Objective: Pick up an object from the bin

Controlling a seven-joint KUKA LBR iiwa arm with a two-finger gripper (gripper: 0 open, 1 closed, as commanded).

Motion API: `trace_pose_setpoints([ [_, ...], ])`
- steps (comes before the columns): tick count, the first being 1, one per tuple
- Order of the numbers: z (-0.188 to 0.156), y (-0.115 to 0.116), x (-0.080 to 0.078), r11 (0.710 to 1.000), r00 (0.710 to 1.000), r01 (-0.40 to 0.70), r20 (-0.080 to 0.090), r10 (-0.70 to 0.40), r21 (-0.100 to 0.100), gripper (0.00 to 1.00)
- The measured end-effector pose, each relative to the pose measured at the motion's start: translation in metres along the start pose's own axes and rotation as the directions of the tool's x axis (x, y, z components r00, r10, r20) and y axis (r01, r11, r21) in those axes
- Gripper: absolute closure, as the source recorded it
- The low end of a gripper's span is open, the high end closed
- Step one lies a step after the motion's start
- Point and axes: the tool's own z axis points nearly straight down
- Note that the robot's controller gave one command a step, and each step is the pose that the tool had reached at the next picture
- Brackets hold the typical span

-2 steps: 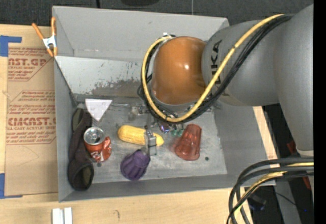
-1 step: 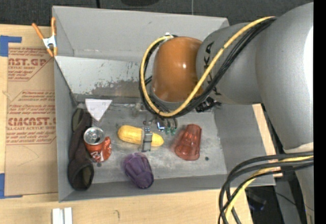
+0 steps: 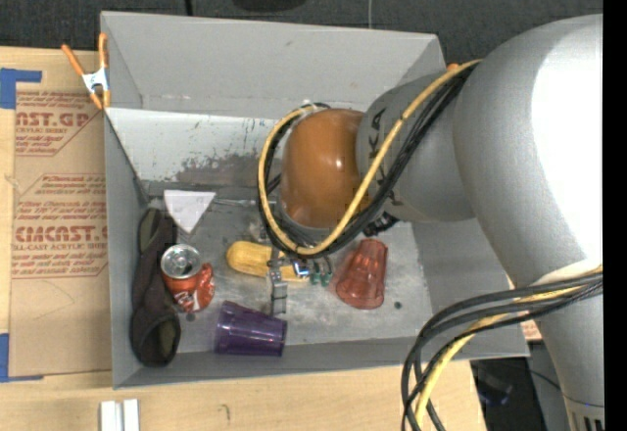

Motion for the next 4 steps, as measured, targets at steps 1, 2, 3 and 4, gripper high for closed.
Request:
trace_pose_setpoints([
  [1,-0.001,-0.008,-0.012,0.998,0.998,-0.056,-0.001,0.056,-0.002,1.00],
  [2,-0.001,-0.008,-0.012,0.998,0.998,-0.056,-0.001,0.056,-0.002,1.00],
  [3,-0.005,-0.008,-0.011,0.998,0.998,-0.056,-0.007,0.056,-0.001,1.00],
  [4,-0.027,-0.008,-0.009,0.998,0.998,-0.056,-0.014,0.056,0.000,1.00],
])
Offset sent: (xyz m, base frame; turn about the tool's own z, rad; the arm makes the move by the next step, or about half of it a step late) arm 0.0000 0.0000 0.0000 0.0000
